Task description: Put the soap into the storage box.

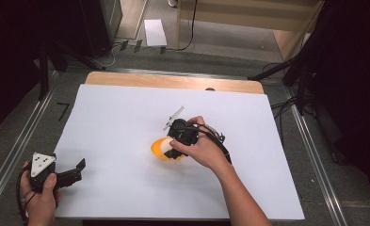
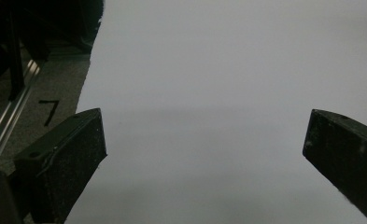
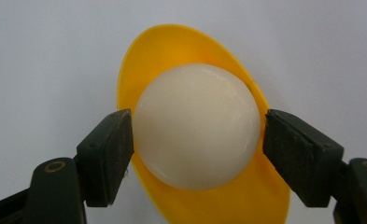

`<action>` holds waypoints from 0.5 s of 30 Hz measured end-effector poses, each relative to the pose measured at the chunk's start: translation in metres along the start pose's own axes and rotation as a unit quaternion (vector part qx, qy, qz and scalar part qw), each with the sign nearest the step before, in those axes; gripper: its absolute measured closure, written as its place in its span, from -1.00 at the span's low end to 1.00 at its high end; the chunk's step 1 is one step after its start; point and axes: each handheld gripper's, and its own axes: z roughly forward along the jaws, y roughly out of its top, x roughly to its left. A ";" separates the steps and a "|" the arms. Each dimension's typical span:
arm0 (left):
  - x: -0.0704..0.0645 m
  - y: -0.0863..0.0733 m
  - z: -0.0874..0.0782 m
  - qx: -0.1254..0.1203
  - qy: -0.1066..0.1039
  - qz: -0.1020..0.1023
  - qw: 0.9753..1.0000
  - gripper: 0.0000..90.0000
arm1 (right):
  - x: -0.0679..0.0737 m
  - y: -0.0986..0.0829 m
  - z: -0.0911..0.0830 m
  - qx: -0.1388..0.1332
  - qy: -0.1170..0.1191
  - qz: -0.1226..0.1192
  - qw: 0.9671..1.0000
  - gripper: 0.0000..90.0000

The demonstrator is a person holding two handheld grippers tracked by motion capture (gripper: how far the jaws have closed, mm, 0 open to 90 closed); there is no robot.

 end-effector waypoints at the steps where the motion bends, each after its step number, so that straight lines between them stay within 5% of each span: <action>1: 0.000 0.000 0.000 0.000 0.000 0.000 1.000 -1.00 | 0.000 0.000 0.000 0.000 0.000 0.001 1.000 -0.43; 15: 0.000 0.000 0.000 0.001 0.001 -0.002 1.000 -1.00 | -0.004 -0.012 -0.018 -0.033 -0.023 0.018 0.999 -0.62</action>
